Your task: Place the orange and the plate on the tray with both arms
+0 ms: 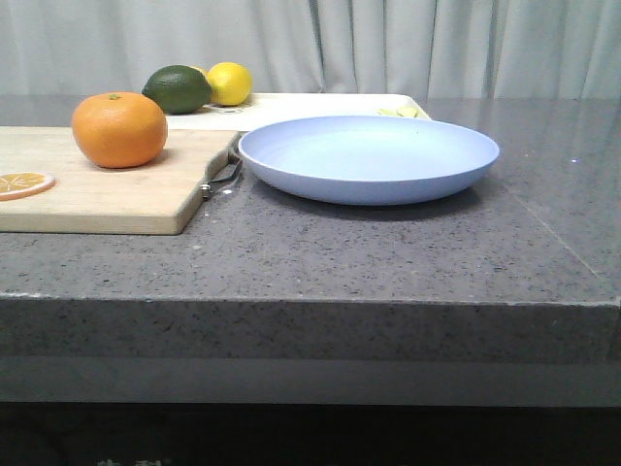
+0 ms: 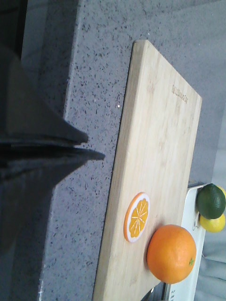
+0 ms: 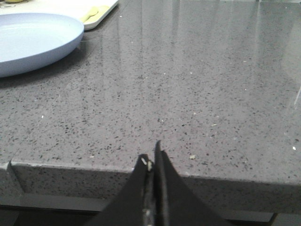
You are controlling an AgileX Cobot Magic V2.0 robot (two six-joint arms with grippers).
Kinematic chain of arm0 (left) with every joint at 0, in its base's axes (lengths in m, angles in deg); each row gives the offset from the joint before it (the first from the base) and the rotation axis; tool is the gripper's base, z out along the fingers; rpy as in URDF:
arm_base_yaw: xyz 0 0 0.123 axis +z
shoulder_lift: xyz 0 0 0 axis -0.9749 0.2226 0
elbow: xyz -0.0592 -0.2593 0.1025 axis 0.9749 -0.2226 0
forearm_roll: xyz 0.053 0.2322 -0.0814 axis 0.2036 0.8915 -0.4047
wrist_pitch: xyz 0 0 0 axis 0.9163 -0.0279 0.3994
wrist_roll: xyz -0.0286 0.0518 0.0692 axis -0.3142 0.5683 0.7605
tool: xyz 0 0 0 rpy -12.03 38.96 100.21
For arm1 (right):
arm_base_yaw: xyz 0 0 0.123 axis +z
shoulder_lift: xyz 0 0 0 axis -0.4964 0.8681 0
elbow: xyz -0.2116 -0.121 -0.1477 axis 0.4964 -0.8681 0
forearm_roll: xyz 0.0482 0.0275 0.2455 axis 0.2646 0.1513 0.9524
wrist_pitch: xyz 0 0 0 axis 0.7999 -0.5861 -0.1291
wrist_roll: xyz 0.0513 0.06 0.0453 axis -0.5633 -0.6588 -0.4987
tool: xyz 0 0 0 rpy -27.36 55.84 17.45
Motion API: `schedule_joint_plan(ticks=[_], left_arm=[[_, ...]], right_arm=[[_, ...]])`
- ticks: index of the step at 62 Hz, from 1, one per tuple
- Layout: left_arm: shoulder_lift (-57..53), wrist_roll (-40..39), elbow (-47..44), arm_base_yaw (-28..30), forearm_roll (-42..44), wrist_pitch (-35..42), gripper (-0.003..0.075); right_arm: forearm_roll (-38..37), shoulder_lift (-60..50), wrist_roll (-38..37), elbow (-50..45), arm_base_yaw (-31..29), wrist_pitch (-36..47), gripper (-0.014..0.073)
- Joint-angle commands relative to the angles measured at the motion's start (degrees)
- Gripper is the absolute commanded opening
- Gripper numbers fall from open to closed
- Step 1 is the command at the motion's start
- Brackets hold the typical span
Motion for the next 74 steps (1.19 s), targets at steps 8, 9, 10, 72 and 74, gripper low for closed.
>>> schedule_joint_plan(ticks=[8,9,10,72,74], left_arm=[[-1.2,-0.3,-0.2,0.1,0.4,4.7,-0.0018],[-1.2,-0.3,-0.2,0.1,0.6,4.7,-0.0018],[-1.2,-0.3,-0.2,0.1,0.6,4.7,-0.0018],[-1.2,-0.3,-0.2,0.1,0.6,4.7,-0.0018],[-1.2,-0.3,-0.2,0.1,0.6,4.7,-0.0018]], right_arm=[[-0.4,-1.2,0.5,0.2,0.0,4.4,-0.0109],[-0.4,-1.2,0.5,0.2,0.0,4.4,-0.0109],[-0.4,-1.2,0.5,0.2,0.0,4.4,-0.0109],[-0.4,-1.2,0.5,0.2,0.0,4.4,-0.0109],[-0.4,-1.2,0.5,0.2,0.0,4.4,-0.0109]])
